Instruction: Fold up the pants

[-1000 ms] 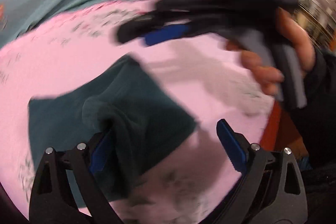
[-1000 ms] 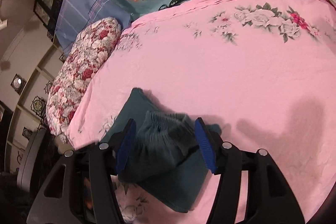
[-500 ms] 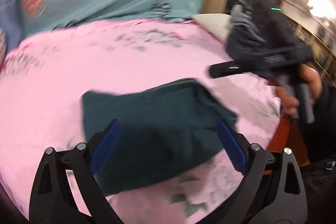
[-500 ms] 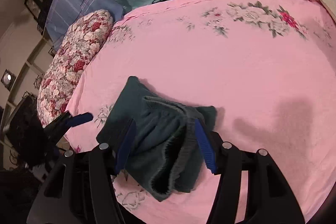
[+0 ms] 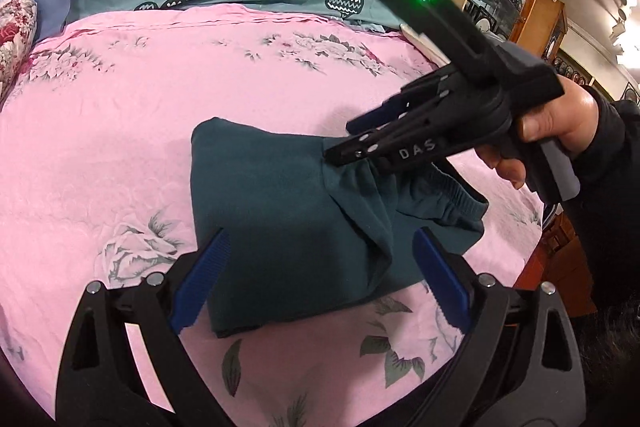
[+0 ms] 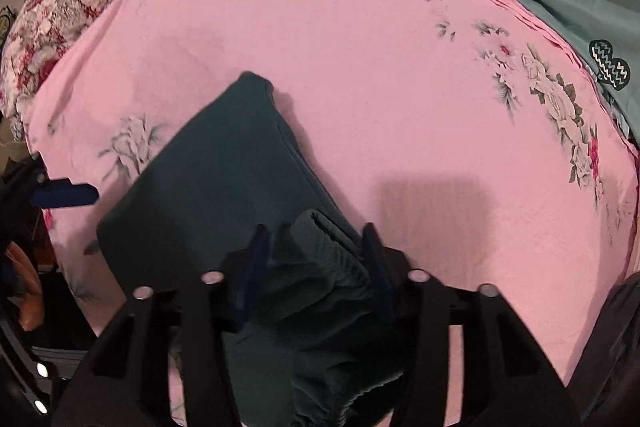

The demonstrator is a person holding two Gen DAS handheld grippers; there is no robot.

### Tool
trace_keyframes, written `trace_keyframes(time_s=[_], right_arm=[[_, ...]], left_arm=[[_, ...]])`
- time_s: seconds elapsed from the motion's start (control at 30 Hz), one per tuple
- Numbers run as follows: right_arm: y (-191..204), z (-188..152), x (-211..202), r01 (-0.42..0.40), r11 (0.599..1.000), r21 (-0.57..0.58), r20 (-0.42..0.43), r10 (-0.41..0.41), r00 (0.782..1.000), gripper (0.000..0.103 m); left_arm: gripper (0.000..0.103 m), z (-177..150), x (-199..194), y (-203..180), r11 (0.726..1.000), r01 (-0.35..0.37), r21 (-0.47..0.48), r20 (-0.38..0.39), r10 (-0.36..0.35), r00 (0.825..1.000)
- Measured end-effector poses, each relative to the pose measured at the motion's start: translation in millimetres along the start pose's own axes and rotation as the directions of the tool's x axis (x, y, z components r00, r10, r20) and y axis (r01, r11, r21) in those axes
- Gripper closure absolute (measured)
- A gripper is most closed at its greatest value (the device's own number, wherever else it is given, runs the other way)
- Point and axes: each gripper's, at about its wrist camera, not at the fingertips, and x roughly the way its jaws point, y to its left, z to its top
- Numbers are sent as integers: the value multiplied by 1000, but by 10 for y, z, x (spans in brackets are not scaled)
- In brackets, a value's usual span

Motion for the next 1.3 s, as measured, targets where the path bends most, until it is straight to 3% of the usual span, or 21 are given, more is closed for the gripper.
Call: trace_keyframes(time_s=[0.07, 0.27, 0.4, 0.57, 0.63, 0.67, 0.7, 0.77, 0.8, 0.87, 1.03, 1.07, 1.1, 1.2, 1.3], right_arm=[[-11, -60, -2, 17, 1000, -26, 5, -17, 1000, 96], [-90, -379, -511, -41, 998, -42, 113, 46, 992, 99], [-208, -757, -725, -66, 997, -26, 127, 69, 989, 99], [-507, -1349, -718, -104, 990, 91, 110, 93, 990, 99], [-651, -1516, -687, -143, 975, 167, 114, 125, 986, 85], [-726, -1575, -698, -182, 960, 214, 141, 154, 978, 62], [-780, -1609, -726, -216, 941, 260, 175, 175, 969, 48], [-932, -1657, -787, -357, 867, 348, 284, 266, 921, 38], [-992, -1656, -784, -405, 832, 379, 315, 296, 902, 35], [-1024, -1593, -685, -450, 787, 423, 321, 334, 886, 35], [-863, -1370, -317, -395, 798, 456, 231, 323, 918, 35], [-819, -1353, -257, -371, 807, 459, 207, 309, 928, 44], [-794, -1351, -222, -355, 817, 454, 191, 300, 935, 73], [-722, -1347, -323, -344, 848, 404, 207, 281, 937, 92], [-645, -1226, -609, -352, 878, 324, 275, 269, 923, 93]], left_arm=[[9, 4, 42, 17, 1000, 9, -12, -12, -9, 1000], [9, 13, 116, -5, 1000, 28, -1, -33, -29, 999], [9, 19, 192, -73, 999, 47, 16, -51, -46, 998], [9, 25, 278, -245, 994, 79, 76, -72, -74, 995], [9, 32, 316, -332, 990, 90, 105, -82, -81, 993], [9, 33, 331, -366, 989, 94, 117, -84, -85, 993], [9, 32, 342, -389, 988, 97, 124, -86, -86, 993], [9, 32, 363, -418, 986, 100, 132, -91, -88, 992], [9, 31, 380, -425, 986, 99, 131, -95, -87, 992], [9, 19, 395, -426, 987, 96, 131, -104, -83, 991], [9, -12, 445, -382, 990, 85, 110, -121, -71, 990], [9, -17, 451, -376, 991, 83, 108, -123, -69, 990], [9, -24, 456, -365, 991, 79, 108, -125, -65, 990], [9, -23, 464, -336, 991, 78, 106, -124, -65, 990], [9, -3, 487, -339, 991, 58, 117, -115, -44, 992]])
